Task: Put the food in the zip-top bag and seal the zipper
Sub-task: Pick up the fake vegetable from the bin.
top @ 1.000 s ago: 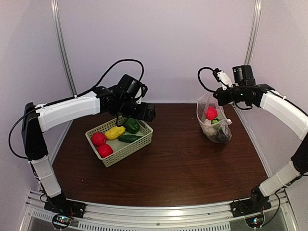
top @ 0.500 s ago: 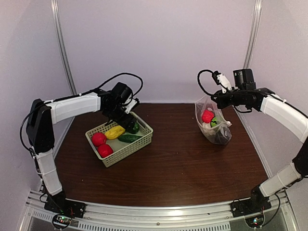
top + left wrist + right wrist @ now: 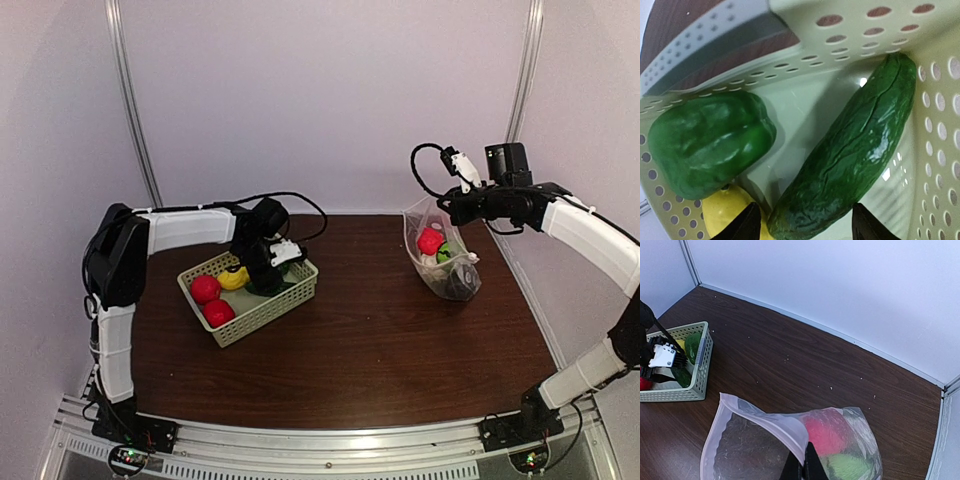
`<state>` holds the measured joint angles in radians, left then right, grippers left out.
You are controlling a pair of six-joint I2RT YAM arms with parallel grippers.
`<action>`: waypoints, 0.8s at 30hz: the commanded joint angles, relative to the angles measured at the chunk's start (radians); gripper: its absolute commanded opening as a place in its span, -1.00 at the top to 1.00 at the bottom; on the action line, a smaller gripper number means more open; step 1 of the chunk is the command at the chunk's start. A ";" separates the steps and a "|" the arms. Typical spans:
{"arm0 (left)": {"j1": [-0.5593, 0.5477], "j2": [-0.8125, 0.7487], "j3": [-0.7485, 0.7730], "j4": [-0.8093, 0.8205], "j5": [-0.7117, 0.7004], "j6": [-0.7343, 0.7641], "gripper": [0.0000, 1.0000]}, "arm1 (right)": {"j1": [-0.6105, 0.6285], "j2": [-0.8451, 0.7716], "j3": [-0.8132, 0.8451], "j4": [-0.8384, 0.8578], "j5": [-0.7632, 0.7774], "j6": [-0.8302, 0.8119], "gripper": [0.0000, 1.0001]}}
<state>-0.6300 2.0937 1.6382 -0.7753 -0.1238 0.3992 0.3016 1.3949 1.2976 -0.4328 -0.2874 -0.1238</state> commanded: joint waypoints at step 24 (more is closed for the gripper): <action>0.004 -0.122 -0.029 -0.010 0.005 -0.057 0.54 | -0.002 -0.007 0.011 0.001 -0.010 0.016 1.00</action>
<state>-0.6300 2.0674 1.6135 -0.7879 -0.1013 0.3832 0.3016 1.3949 1.2976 -0.4339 -0.2913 -0.1230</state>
